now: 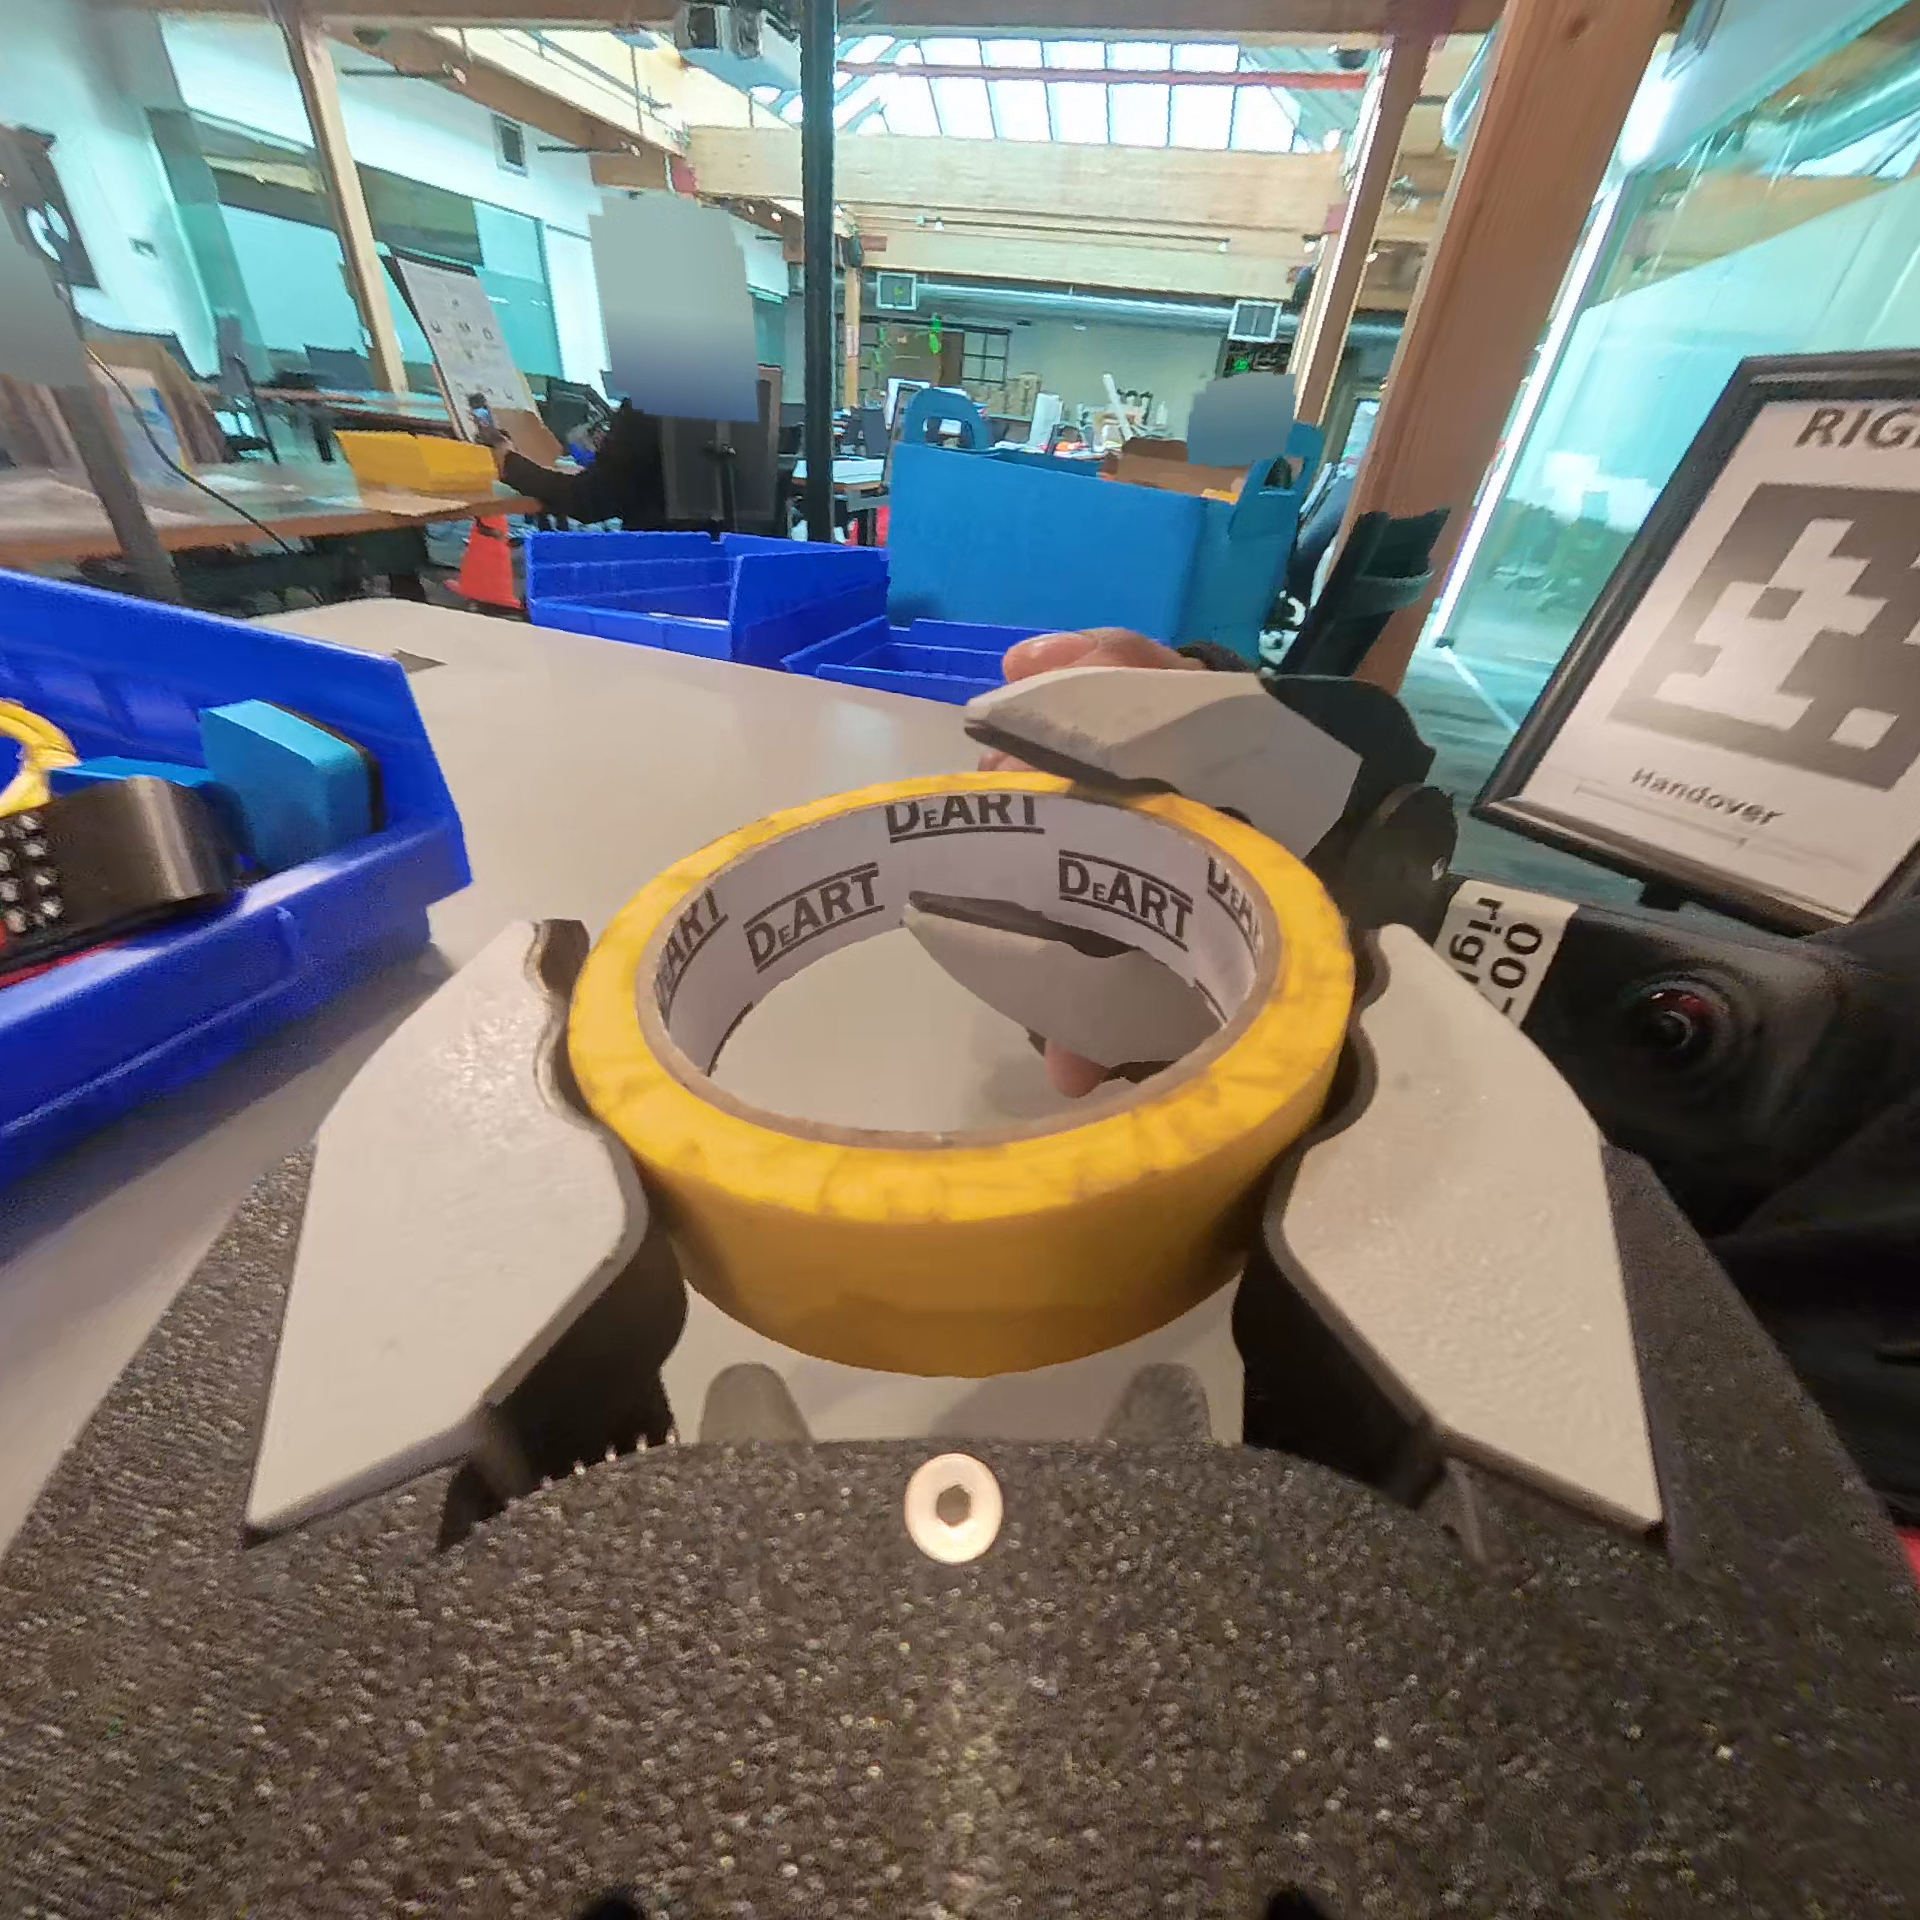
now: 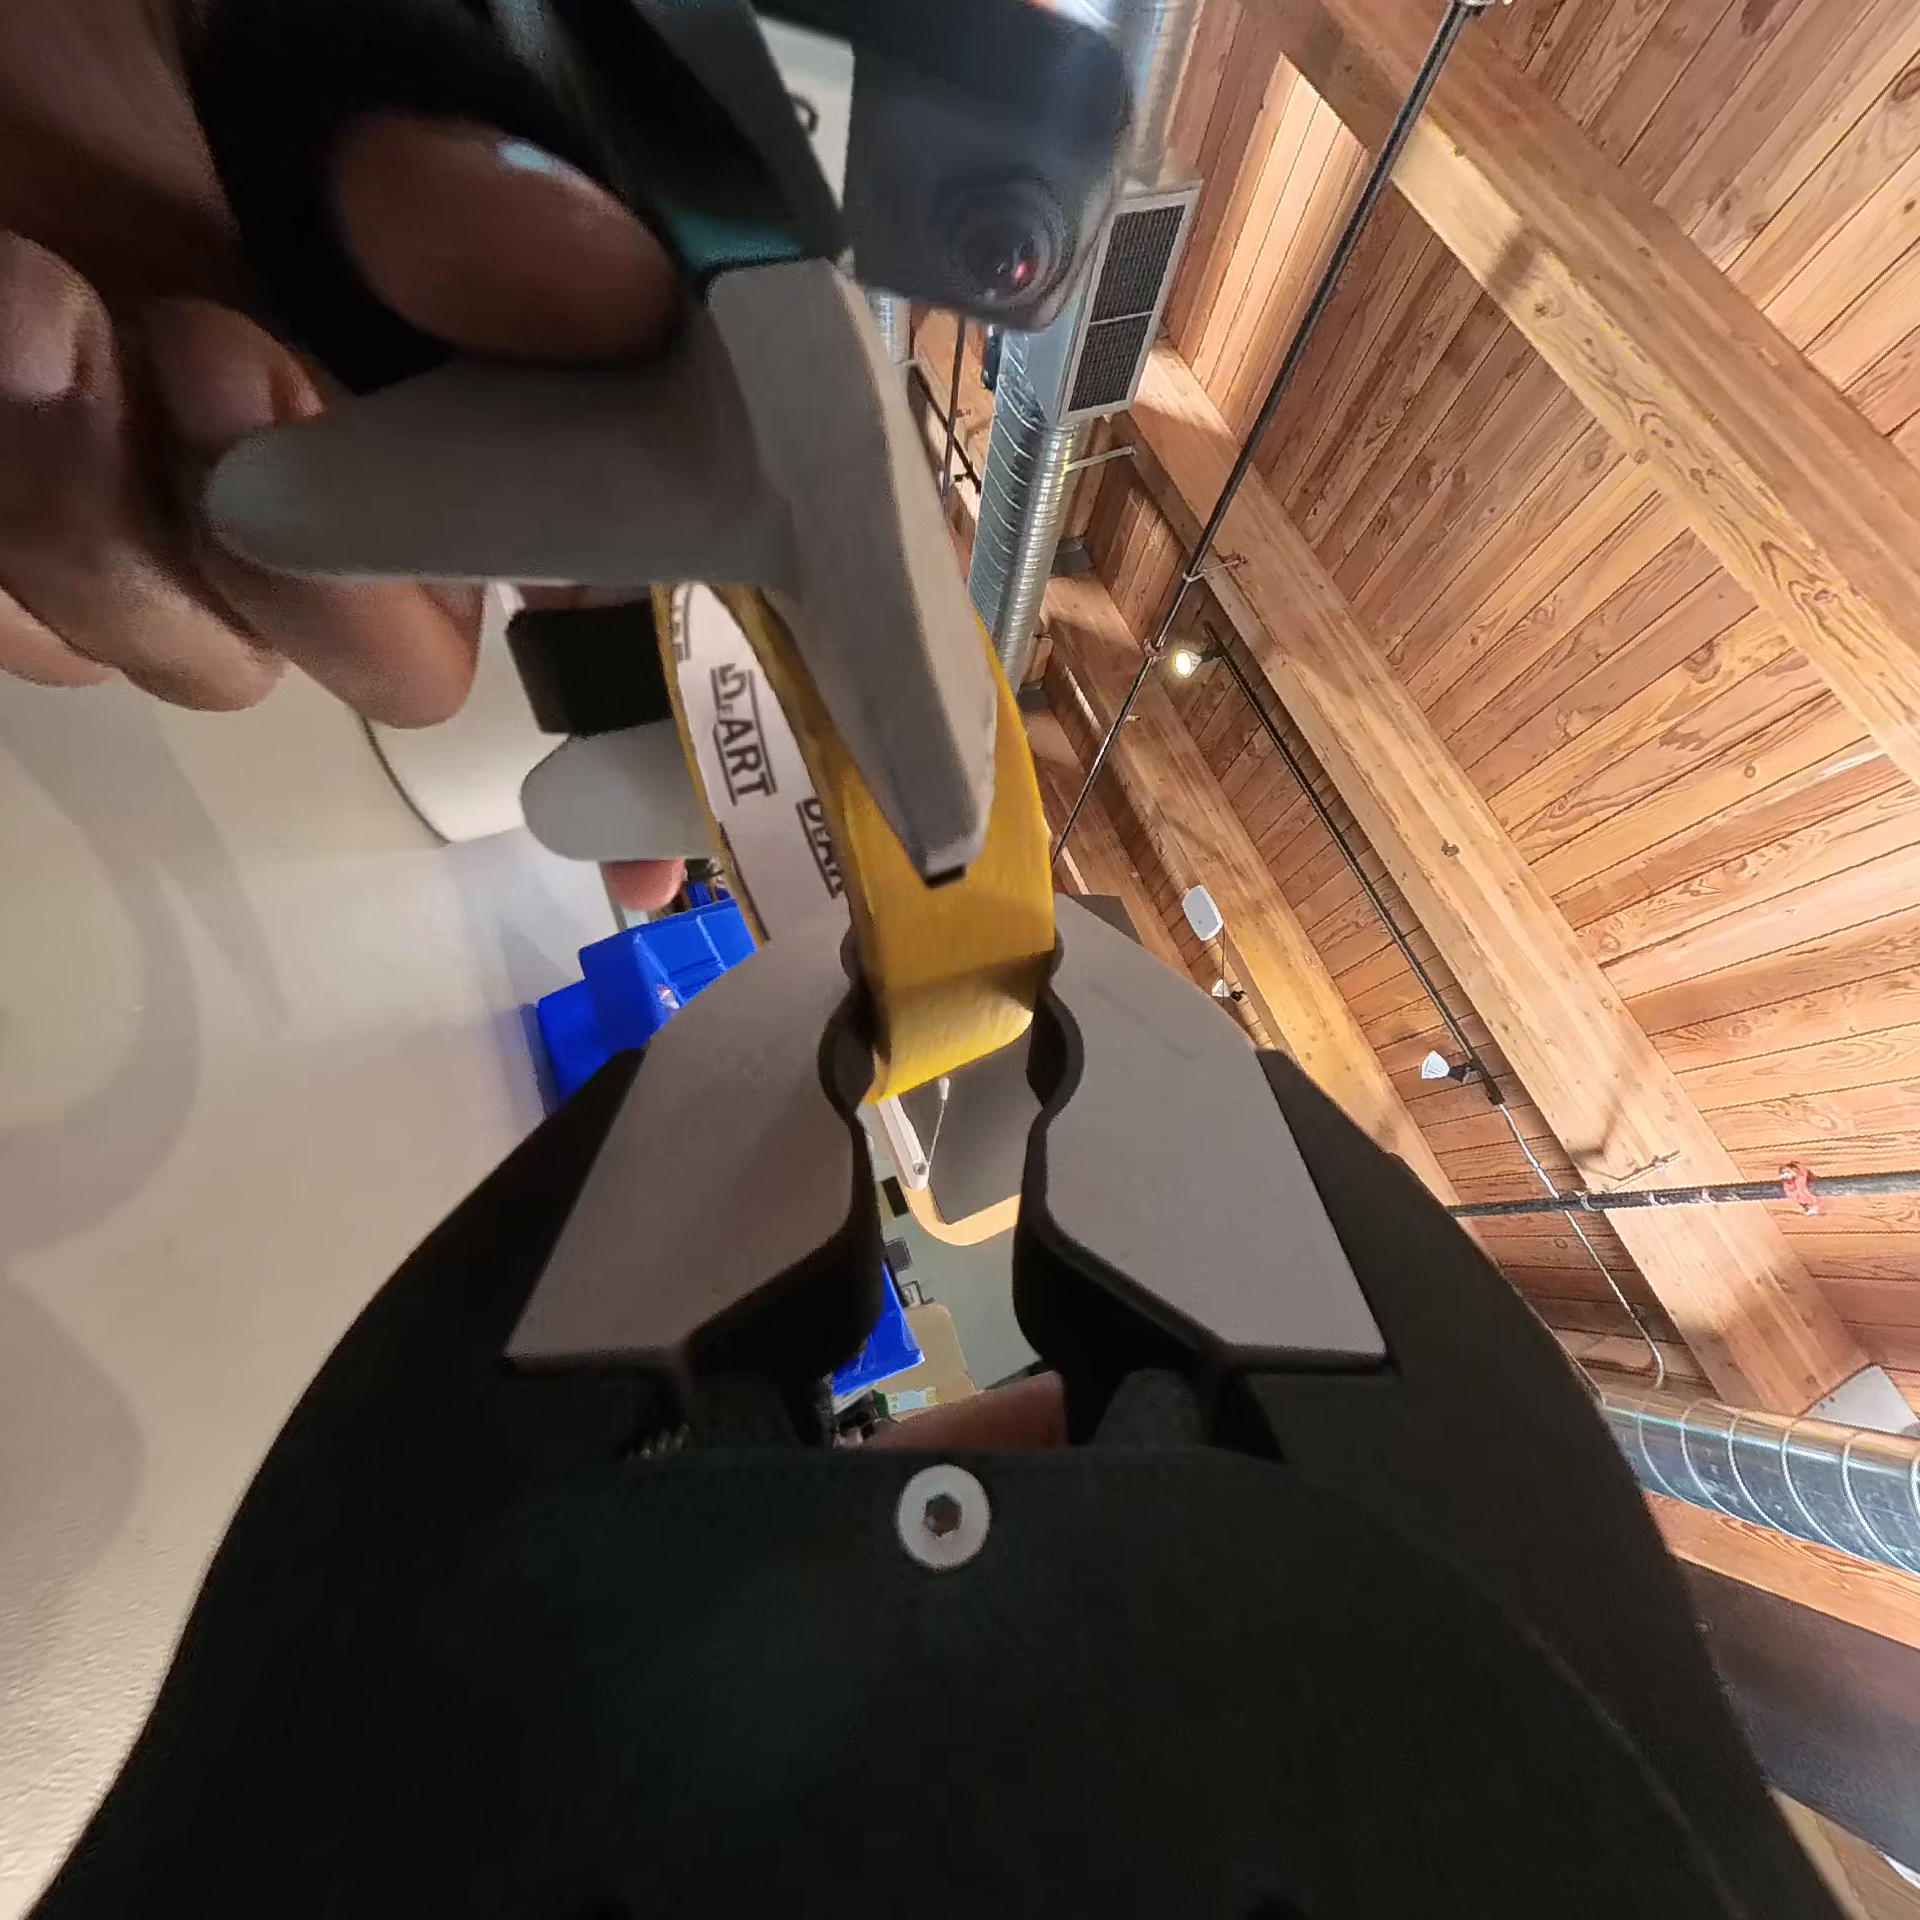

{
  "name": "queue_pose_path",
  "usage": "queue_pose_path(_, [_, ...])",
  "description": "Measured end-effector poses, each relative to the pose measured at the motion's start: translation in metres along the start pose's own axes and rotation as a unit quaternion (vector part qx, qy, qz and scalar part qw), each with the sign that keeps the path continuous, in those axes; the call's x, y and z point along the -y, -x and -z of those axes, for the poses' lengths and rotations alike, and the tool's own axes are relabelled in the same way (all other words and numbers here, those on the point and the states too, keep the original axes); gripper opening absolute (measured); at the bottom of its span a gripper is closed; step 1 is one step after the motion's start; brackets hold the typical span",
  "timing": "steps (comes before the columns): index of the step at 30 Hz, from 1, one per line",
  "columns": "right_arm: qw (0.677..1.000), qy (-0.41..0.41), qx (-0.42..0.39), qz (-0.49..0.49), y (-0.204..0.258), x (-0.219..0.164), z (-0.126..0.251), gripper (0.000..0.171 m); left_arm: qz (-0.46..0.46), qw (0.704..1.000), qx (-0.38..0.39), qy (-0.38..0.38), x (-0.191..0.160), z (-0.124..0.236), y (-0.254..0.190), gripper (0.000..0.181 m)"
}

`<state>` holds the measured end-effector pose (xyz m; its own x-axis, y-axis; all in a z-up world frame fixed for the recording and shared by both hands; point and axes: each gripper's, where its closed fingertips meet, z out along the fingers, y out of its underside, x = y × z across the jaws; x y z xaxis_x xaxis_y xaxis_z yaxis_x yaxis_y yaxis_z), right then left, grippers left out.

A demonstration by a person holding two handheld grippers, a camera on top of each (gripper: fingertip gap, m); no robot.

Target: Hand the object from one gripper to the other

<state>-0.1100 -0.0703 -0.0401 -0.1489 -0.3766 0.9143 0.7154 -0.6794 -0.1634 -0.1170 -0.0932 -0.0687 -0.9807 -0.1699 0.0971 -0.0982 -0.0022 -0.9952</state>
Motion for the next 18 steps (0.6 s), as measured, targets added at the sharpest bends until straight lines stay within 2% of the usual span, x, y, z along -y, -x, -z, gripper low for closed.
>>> queue_pose_path(8, [1.0,0.0,0.009,0.006,0.0043,0.0005,-0.0005,0.026,0.071,0.997,-0.04,0.003,-0.0019,0.0026,-0.0023,0.134])
queue_pose_path(18, [1.0,0.014,0.013,-0.016,0.005,-0.0011,-0.0035,0.025,0.077,0.997,-0.025,0.004,-0.0026,0.0009,0.0009,0.136])
